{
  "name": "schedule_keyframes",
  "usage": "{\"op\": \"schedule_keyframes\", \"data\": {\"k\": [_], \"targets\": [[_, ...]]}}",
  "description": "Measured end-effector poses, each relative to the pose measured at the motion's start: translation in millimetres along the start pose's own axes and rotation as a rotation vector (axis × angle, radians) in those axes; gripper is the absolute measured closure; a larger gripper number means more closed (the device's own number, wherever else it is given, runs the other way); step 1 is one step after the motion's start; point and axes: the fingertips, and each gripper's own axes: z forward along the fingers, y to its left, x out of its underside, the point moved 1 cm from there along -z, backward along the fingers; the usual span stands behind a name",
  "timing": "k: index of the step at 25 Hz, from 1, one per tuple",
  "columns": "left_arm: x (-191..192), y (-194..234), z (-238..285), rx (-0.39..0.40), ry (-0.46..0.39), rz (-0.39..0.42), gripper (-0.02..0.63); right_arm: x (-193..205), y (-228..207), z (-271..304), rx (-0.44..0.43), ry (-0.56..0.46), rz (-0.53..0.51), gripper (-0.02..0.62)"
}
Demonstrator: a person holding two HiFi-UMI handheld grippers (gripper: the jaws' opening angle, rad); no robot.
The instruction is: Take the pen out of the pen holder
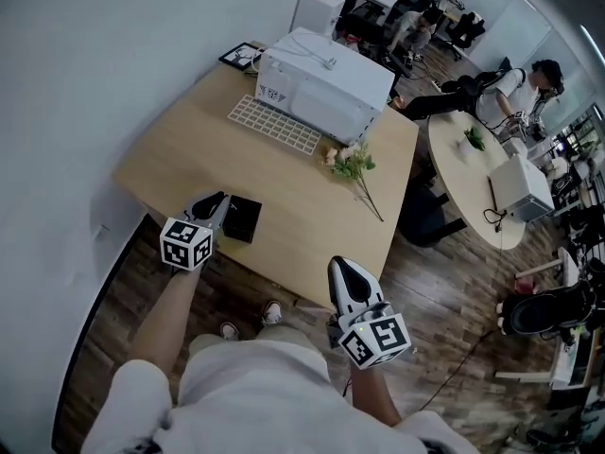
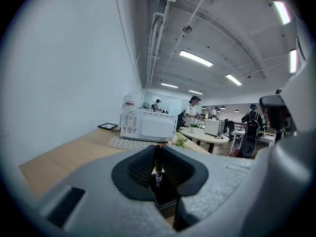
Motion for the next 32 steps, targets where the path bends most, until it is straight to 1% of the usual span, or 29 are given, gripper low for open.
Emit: {"op": "schedule_keyframes", "data": {"k": [10,16,20,32], "targets": [[-49.6,10.9,-34.6,-0.037,-0.112,0.011,0.555,-16.5,11.2,30.9,-0.073,-0.026,-0.021,0.594],[-75.5,17.7,-46.4,-0.062,-0.162,0.023,0.555,-23.1,10.1,48.5,-0.11,-0.031,-0.031,0.594],[-93.6,17.2,-59.3,-0.08,-0.198,0.046,0.555,-26.5,4.8,61.1,-0.131,-0.039,-0.032,0.594],[-141.1,32.2,-125.3,-0.216,-0.321,0.084,0.555,-43.3,-4.8,102.8,-0.184,-0.056,-0.04,0.594]]}}
